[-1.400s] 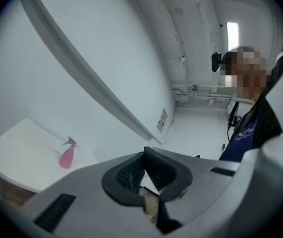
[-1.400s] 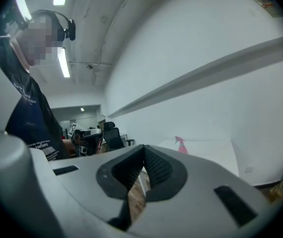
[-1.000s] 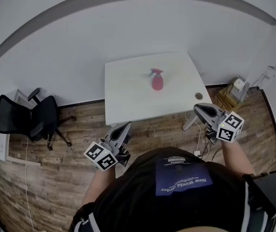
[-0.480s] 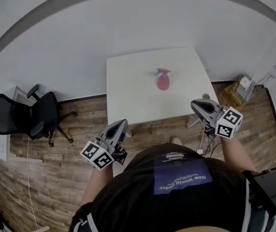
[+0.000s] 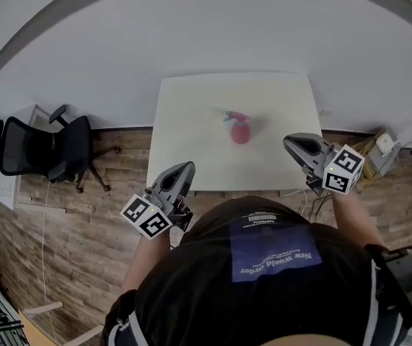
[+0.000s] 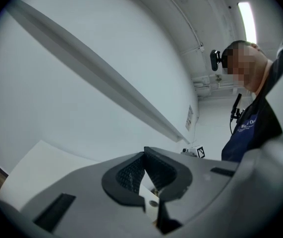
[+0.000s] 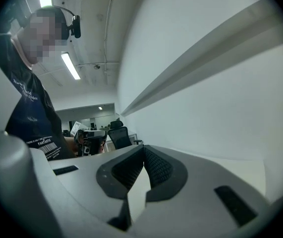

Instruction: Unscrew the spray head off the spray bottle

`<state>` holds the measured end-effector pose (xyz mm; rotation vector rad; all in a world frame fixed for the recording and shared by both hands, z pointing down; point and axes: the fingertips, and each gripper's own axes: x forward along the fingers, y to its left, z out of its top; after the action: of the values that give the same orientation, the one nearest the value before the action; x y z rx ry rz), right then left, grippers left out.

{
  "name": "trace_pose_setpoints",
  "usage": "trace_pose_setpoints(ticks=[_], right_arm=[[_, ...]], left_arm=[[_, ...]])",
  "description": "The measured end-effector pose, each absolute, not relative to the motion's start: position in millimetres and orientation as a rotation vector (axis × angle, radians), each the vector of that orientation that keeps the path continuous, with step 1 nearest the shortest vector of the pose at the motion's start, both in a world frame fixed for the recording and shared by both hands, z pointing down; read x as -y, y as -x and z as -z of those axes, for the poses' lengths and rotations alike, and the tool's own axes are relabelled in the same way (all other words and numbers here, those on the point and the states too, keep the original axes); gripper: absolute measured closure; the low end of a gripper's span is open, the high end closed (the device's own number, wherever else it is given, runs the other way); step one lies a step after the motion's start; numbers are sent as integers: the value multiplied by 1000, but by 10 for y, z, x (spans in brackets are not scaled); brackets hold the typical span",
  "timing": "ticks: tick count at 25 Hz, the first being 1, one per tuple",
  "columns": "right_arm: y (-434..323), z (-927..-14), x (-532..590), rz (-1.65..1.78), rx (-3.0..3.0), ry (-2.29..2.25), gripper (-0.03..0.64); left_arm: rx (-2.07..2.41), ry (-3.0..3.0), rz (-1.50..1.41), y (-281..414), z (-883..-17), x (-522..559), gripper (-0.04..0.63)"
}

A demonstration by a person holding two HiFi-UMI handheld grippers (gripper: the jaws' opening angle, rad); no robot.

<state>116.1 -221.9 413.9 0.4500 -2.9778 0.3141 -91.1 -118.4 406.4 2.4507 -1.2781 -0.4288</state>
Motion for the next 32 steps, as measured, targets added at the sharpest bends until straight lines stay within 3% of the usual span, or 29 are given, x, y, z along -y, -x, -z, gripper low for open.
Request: trace_pose_setpoints(ticks=[15,32], right_arm=[[-1454,-4528,3032,-473,2981,-260,623],[-594,-4626,3130,-389,2836,-504,609]], left_arm=[[1296,-2411,278,243,-4204,1954,600],[1023,-2536,271,1242,-4461,2670,600]])
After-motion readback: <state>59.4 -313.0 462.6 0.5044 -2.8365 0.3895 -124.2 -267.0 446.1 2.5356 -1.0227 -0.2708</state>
